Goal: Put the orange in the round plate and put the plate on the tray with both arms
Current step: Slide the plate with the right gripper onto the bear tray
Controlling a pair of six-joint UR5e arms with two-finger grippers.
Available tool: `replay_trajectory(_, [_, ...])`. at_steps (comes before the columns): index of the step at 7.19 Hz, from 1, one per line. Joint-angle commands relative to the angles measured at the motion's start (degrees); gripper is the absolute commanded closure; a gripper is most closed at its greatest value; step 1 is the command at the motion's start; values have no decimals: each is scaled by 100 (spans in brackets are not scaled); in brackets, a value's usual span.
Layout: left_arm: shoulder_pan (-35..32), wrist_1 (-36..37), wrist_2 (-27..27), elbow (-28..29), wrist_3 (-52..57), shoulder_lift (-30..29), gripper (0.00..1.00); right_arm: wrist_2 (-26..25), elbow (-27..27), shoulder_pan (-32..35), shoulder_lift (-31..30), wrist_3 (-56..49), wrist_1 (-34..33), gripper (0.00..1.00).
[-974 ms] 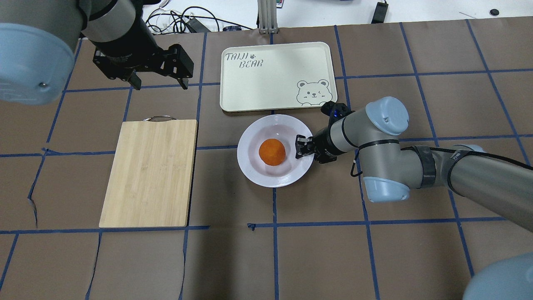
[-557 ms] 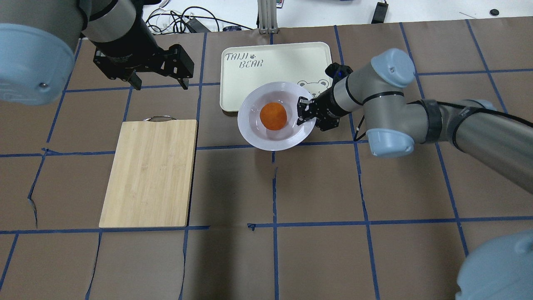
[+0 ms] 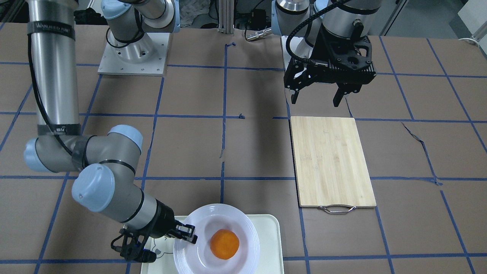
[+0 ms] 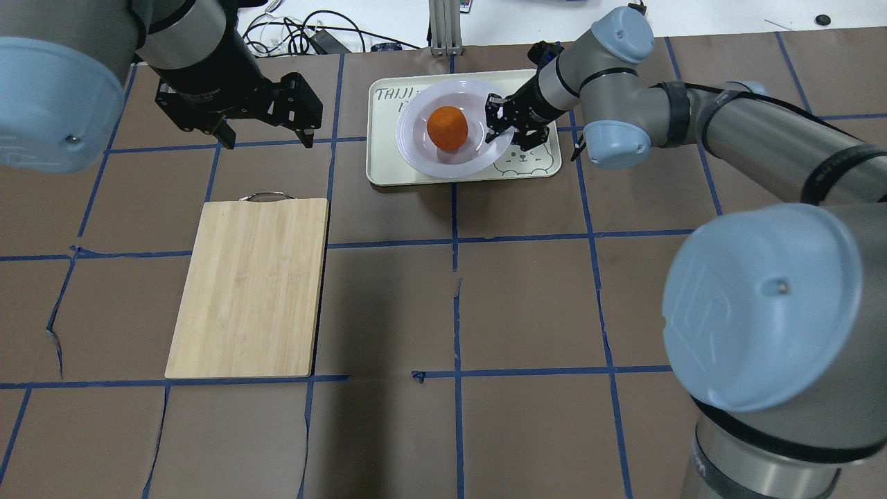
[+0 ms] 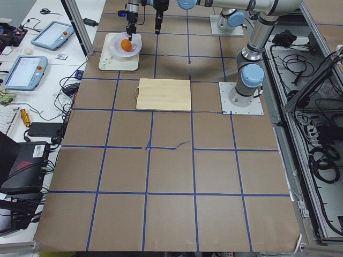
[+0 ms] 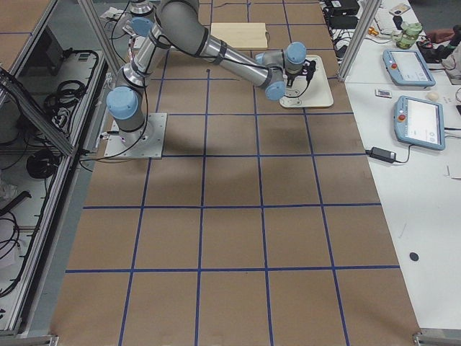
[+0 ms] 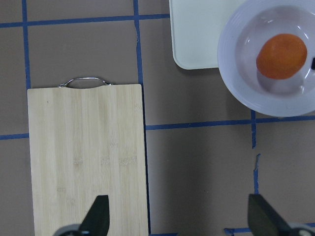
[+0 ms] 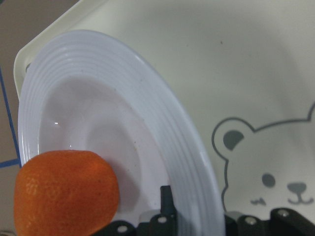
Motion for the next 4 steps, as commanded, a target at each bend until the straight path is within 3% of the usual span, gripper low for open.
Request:
replay_trajectory(1, [4, 0, 0, 0, 0, 0, 0, -1, -392, 0, 293, 8, 33, 85])
replay_trajectory(2, [4, 0, 0, 9, 0, 0, 0, -9, -383, 0, 293, 8, 33, 77])
replay_trajectory(3, [13, 0, 0, 0, 9, 0, 0, -27, -374, 0, 284, 26, 42, 35])
replay_trajectory(4, [4, 0, 0, 0, 0, 0, 0, -79, -374, 0, 258, 52, 42, 24])
